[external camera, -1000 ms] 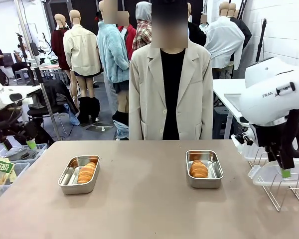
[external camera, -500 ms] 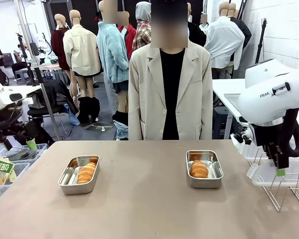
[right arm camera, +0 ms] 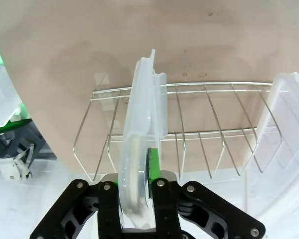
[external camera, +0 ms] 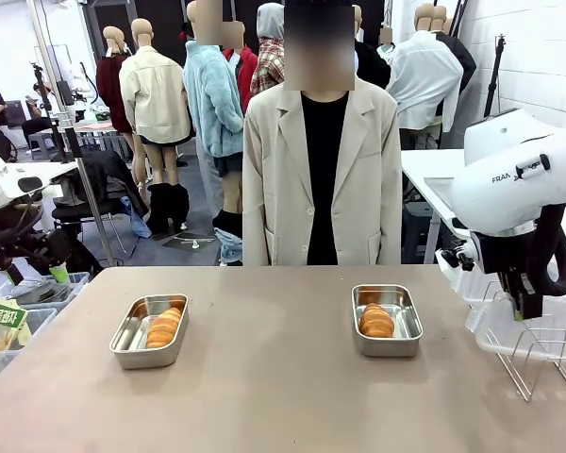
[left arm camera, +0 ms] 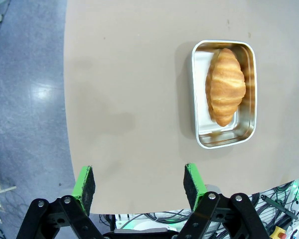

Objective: Place the bread in airtight containers.
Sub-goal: Pick up one Airtight Container lid and hand it to the human, then release when the human grabs the Airtight Container lid.

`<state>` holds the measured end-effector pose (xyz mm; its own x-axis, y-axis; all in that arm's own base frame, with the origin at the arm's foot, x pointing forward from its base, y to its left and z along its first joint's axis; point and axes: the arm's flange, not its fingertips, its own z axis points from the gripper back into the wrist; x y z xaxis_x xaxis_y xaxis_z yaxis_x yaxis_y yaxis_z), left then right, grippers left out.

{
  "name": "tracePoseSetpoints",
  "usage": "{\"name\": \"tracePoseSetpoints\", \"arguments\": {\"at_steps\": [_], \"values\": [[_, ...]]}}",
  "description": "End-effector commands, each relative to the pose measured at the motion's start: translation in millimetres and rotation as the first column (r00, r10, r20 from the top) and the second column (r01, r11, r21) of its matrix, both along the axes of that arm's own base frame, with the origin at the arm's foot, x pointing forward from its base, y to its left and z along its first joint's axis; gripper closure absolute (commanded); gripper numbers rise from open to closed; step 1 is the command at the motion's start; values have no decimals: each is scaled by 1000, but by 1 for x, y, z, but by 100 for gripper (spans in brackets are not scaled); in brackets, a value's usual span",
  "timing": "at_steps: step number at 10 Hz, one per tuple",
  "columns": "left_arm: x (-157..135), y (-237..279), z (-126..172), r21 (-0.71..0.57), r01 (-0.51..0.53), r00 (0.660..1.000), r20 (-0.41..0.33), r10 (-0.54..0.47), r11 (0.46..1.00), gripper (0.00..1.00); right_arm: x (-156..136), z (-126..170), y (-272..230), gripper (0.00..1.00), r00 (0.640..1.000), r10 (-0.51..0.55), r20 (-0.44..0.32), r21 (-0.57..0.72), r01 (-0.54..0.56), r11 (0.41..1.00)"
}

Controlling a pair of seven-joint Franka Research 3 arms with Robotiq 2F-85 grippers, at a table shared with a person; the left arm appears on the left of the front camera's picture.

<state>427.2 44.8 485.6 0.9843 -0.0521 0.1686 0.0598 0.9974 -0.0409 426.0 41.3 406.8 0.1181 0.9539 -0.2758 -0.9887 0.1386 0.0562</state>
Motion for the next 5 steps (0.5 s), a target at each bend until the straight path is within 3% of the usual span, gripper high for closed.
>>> {"name": "tracePoseSetpoints", "arguments": {"at_steps": [1, 5], "values": [[1, 0, 1, -1, -13, 1000, 9, 13, 1000, 8, -1, -2, 2, 100, 1000, -24, -19, 11, 24, 1000], [1, 0, 1, -1, -13, 1000, 9, 13, 1000, 8, -15, 22, 8, 100, 999, -50, 11, 30, 49, 998]]}}
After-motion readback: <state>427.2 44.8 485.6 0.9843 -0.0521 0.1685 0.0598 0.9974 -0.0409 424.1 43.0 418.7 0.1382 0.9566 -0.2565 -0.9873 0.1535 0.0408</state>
